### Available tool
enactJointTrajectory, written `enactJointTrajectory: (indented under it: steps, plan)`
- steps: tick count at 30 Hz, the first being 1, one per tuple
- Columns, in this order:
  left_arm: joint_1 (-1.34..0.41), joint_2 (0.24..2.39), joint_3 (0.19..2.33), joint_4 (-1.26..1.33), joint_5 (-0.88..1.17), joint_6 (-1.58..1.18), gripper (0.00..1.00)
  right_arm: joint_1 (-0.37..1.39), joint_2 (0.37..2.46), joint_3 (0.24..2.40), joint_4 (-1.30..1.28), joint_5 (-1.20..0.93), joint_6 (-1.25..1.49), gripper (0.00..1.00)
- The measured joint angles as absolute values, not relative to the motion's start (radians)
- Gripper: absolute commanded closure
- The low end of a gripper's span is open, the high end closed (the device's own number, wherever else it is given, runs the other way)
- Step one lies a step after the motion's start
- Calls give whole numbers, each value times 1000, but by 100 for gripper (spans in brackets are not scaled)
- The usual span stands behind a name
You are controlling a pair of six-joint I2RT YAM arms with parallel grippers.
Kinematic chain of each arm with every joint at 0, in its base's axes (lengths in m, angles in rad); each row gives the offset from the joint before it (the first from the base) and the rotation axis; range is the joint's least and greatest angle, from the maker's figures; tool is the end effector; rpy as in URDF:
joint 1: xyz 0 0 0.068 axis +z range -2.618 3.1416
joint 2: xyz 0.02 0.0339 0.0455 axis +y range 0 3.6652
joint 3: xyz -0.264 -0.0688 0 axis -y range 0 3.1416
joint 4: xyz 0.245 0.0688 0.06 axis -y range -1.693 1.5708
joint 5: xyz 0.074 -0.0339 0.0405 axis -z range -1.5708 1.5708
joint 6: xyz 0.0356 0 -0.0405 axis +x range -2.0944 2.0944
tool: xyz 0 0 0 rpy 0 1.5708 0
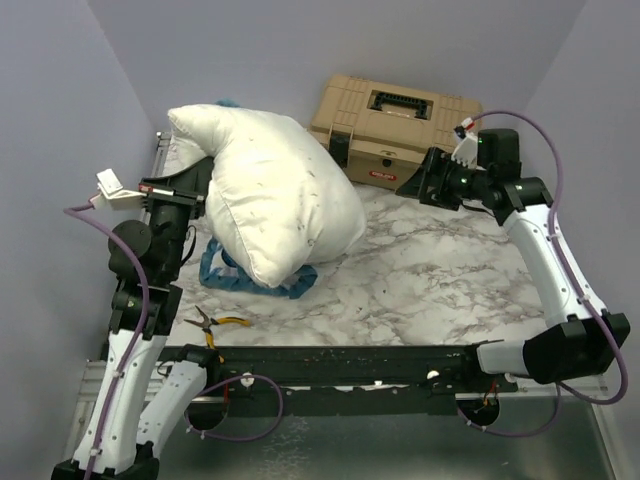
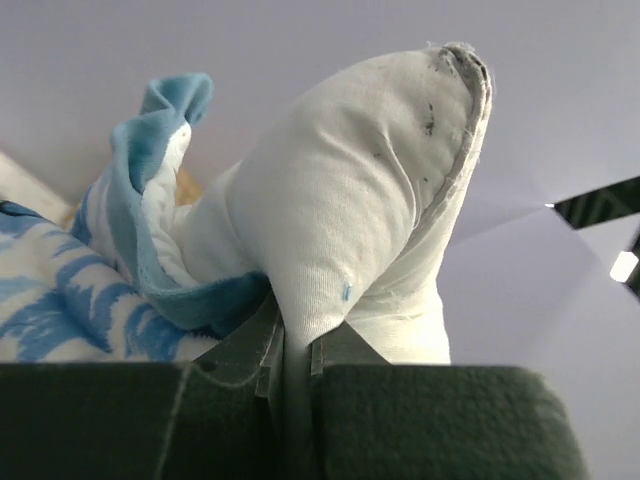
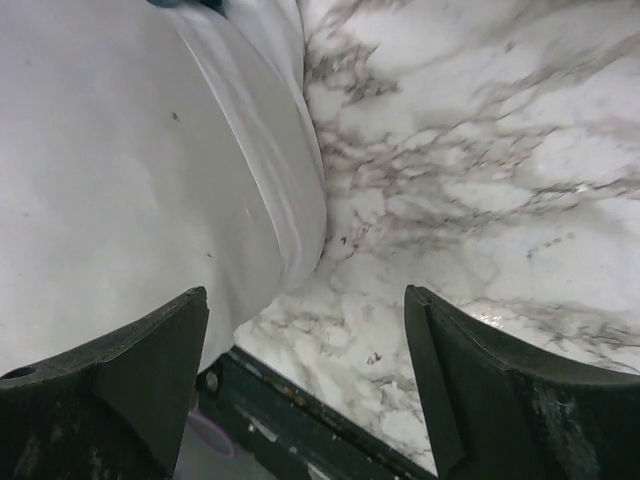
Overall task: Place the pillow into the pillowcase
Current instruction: Stuff the pillow into the pillowcase.
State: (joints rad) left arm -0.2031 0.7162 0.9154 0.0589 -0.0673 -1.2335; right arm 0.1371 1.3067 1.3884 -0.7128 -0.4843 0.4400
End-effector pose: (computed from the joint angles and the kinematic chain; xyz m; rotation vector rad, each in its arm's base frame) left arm 0.1523 -0.0289 0.4221 -0.7474 1.1951 -1.1675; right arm 0.2707 0.0541 0.3859 0.0600 2.2476 0.8506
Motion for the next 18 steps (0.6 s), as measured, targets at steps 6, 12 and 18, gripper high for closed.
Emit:
enactJointTrajectory:
  steps: [6, 12, 18]
  plan:
    - [-203, 698, 1109, -319, -231, -971, 100, 260, 1398, 1353, -683, -568, 436, 14]
    - [-203, 798, 1249, -568, -356, -701, 100, 411, 1542, 1374, -595, -623, 453, 12]
    - [-201, 815, 1291, -545, -215, -570, 100, 427, 1633, 1467, -581, -613, 461, 6]
